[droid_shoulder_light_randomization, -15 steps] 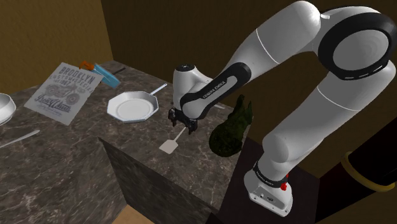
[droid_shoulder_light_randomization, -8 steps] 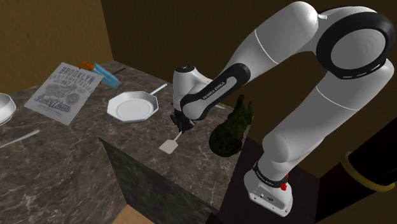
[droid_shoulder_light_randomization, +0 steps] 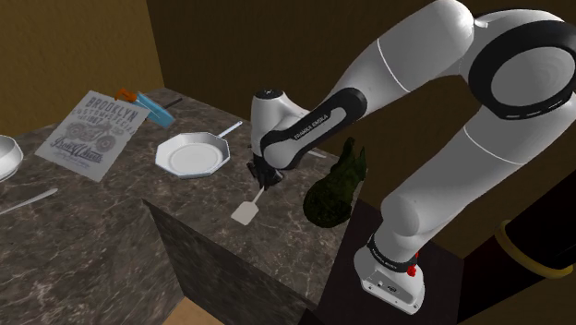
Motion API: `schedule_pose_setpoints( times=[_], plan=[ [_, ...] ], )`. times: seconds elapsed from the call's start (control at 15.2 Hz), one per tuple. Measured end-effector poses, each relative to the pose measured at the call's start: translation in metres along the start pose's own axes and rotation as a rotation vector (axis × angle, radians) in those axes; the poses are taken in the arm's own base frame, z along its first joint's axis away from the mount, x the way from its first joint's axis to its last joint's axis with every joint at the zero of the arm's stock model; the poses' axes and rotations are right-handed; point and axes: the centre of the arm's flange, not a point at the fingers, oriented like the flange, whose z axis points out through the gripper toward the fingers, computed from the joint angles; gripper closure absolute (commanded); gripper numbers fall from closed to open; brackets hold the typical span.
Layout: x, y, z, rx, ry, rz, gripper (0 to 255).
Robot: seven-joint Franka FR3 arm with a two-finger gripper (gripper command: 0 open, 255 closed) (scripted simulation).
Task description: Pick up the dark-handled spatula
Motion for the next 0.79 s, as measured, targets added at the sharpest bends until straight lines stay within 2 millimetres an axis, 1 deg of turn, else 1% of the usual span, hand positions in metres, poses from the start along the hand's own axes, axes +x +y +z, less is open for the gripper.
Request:
schedule_pose_setpoints(
  times=[0.73, 0.79],
  plan=[
    [0.004, 0.0, -0.059, 0.0, 0.0, 0.0, 255],
    [0.004, 0.001, -0.062, 0.0, 0.0, 0.0, 255]
  ],
)
